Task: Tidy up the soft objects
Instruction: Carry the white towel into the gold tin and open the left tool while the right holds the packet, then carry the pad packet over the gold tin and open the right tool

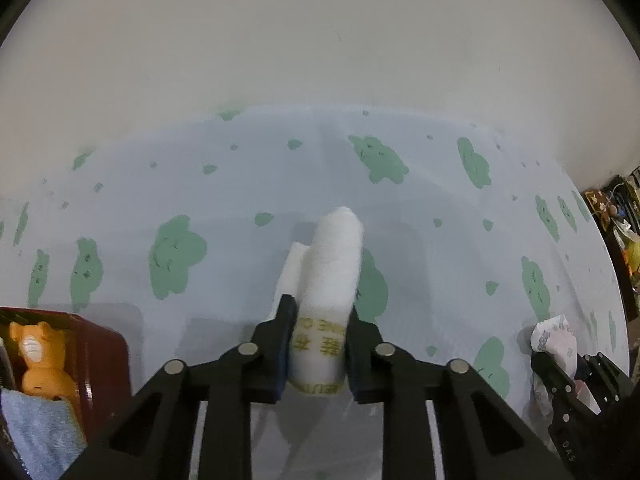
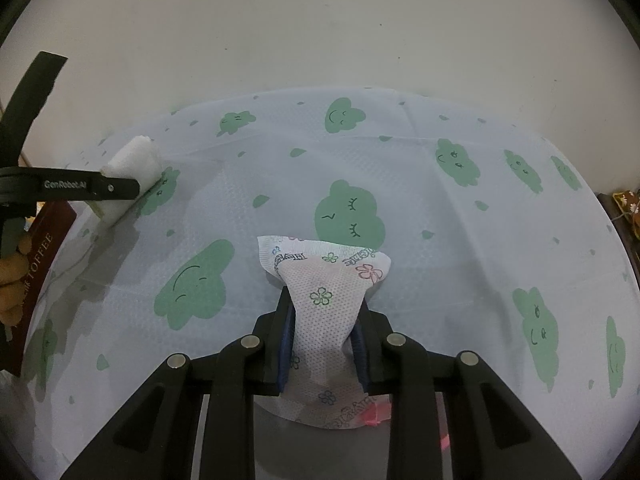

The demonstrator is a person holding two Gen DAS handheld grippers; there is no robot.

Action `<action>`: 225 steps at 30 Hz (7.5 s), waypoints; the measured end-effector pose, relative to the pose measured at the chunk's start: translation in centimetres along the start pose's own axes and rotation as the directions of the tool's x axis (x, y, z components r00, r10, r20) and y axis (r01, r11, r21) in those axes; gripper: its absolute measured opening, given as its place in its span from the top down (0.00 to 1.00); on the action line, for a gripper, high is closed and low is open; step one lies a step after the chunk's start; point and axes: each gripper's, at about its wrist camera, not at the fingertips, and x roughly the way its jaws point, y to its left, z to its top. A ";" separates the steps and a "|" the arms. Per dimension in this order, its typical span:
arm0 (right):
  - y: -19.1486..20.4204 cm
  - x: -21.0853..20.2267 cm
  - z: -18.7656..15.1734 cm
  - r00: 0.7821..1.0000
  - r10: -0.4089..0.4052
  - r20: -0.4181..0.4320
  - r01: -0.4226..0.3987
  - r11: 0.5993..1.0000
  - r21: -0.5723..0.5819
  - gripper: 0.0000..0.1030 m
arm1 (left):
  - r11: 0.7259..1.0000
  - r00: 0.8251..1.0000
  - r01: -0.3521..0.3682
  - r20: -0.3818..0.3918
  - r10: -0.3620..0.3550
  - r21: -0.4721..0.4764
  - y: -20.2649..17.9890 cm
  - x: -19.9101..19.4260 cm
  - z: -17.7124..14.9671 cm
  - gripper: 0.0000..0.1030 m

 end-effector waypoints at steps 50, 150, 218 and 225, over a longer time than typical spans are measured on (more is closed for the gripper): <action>-0.1 -0.1 0.0 1.000 -0.001 0.000 0.001 1.000 0.001 0.74 | 0.960 0.952 -0.237 0.163 0.260 -0.148 10.3 -20.3 -7.0 0.80; 22.6 -8.6 4.1 0.968 0.252 0.001 -0.242 0.933 -0.267 0.81 | 0.796 0.882 -0.365 0.094 0.461 -0.482 26.7 -21.2 -20.0 0.64; 32.9 -10.6 -1.5 0.967 0.255 0.017 -0.237 0.919 -0.314 0.05 | 0.801 0.893 -0.345 0.093 0.441 -0.489 26.8 -21.3 -21.1 0.64; 32.6 -10.8 -3.0 0.965 0.263 -0.008 -0.253 0.918 -0.306 0.05 | 0.802 0.889 -0.353 0.095 0.448 -0.481 26.6 -21.4 -21.0 0.64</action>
